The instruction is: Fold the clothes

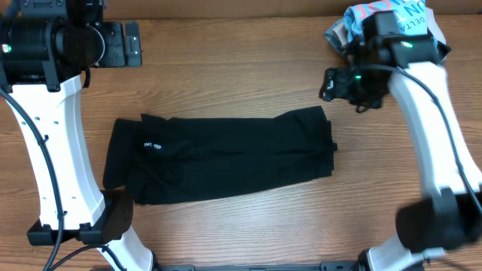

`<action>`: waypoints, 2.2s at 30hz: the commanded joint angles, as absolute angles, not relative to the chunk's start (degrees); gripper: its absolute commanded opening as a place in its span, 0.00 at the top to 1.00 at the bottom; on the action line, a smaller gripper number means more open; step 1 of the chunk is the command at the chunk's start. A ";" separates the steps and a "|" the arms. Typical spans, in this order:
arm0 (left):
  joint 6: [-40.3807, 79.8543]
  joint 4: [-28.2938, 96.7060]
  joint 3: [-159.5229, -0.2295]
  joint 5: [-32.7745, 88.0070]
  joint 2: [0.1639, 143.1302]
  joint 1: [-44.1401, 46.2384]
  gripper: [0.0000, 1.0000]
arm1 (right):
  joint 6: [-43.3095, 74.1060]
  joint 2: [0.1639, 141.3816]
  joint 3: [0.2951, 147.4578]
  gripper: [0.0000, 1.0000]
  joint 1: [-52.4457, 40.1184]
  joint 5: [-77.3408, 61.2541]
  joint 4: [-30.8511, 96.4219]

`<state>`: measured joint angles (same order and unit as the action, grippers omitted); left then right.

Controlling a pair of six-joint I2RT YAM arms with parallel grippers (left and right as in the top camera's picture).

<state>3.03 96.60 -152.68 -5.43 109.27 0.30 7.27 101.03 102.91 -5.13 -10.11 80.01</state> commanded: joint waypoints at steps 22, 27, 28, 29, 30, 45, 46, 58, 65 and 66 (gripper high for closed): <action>3.22 95.57 -152.35 -6.52 109.49 0.64 0.00 | 7.03 103.04 64.51 0.11 -4.27 -9.13 47.59; 3.22 95.61 -152.35 -6.50 109.49 0.67 0.00 | 7.27 103.68 60.29 0.18 -4.27 -9.13 42.65; 3.22 95.61 -152.35 -6.48 109.49 0.67 0.00 | 7.33 103.68 59.68 0.20 -4.27 -9.13 42.13; 3.22 95.59 -152.35 -6.44 109.49 0.67 0.00 | 7.46 103.70 59.20 0.21 -4.27 -9.13 41.63; 3.22 95.57 -152.35 -6.37 109.49 0.67 0.00 | 7.46 103.70 58.63 0.23 -4.27 -9.37 40.99; 3.42 95.74 -152.35 -6.22 109.49 0.67 0.00 | 12.38 103.68 51.90 0.96 -4.49 -18.74 34.13; 3.42 95.74 -152.35 -6.15 109.49 0.67 0.00 | 13.02 103.68 52.03 0.96 -4.01 -18.76 34.15; 3.36 94.45 -152.35 -6.42 109.49 0.67 0.00 | 6.28 103.63 61.71 0.96 11.88 -18.48 44.60; 2.46 92.66 -152.35 -6.63 109.51 0.64 0.00 | 3.03 103.50 69.67 0.96 17.50 -18.11 53.10; 2.24 92.44 -152.35 -6.63 109.51 0.64 0.00 | 2.72 103.39 70.98 0.96 17.45 -18.06 54.48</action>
<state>2.98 92.99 -152.55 -5.87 109.32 0.30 5.34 103.57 67.29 17.58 -18.61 53.28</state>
